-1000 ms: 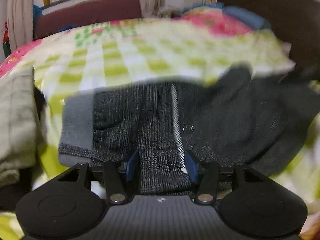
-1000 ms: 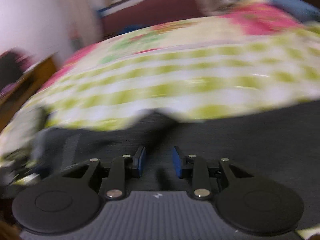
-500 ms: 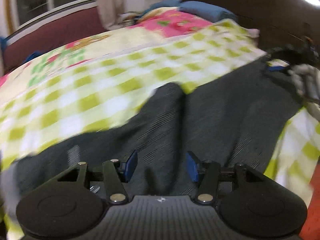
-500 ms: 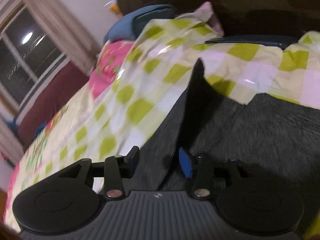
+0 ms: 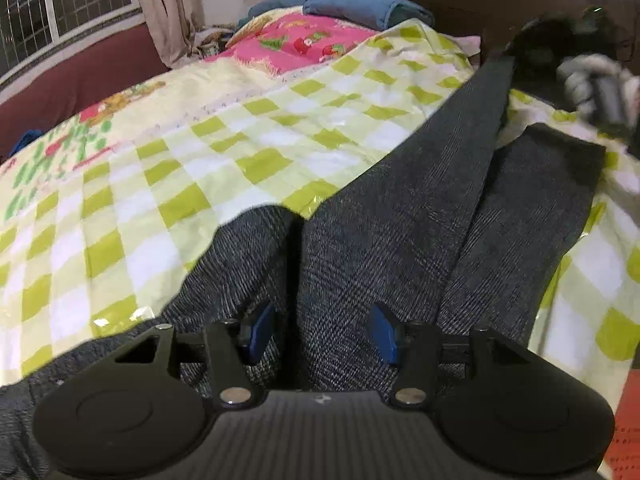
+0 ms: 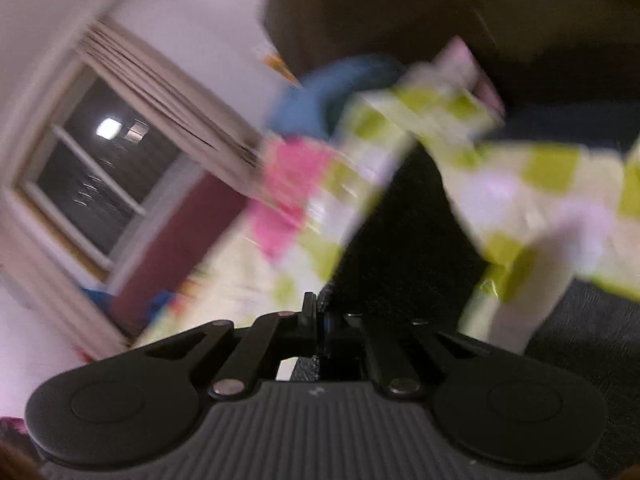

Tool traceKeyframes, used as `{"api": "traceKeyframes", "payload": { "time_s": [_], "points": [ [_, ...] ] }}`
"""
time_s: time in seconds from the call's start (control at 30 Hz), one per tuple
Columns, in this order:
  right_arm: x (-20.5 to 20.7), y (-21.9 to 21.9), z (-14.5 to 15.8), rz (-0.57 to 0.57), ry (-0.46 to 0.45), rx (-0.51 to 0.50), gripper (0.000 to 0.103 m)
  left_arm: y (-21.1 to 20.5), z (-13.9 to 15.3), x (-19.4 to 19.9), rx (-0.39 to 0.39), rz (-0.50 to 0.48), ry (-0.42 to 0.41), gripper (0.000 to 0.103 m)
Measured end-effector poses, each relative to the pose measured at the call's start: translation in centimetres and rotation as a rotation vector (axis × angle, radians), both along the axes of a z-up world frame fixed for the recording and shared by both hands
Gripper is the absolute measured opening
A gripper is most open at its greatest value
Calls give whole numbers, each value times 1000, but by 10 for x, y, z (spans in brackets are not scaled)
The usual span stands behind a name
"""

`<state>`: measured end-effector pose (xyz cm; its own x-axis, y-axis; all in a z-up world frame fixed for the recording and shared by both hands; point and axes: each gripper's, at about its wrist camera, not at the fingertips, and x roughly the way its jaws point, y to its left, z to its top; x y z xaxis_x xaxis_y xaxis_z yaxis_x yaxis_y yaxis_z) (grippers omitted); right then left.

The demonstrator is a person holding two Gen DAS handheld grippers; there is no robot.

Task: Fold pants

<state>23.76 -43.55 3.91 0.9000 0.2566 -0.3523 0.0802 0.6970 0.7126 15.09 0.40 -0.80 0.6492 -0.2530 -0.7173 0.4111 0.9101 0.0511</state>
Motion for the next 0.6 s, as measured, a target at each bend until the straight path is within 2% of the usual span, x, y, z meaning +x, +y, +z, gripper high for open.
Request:
{"api": "traceKeyframes", "payload": {
  "time_s": [0.07, 0.13, 0.23, 0.3, 0.37, 0.4, 0.47, 0.53, 0.6],
  "points": [
    [-41, -12, 24, -1, -81, 32, 4, -2, 7, -5, -4, -3, -14, 65],
    [-78, -20, 29, -20, -95, 13, 4, -4, 10, -9, -12, -8, -19, 65],
    [-105, -35, -3, -74, 20, -19, 5, -11, 3, -14, -3, -20, 3, 65],
    [-98, -45, -47, -87, 175, -68, 6, -18, -9, -12, 9, -27, 42, 65],
    [-95, -55, -85, -119, 287, -8, 9, -25, -22, -12, 31, -39, 83, 65],
    [-97, -58, -97, -131, 302, 31, 9, -29, -27, -13, 53, -43, 93, 66],
    [-106, -64, -106, -164, 270, 102, 10, -35, -30, -18, 86, -51, 82, 67],
    [-105, -69, -106, -167, 248, 112, 14, -38, -28, -19, 89, -51, 85, 69],
    [-104, -75, -102, -187, 230, 100, 24, -39, -28, -17, 91, -49, 93, 70]
  ]
}}
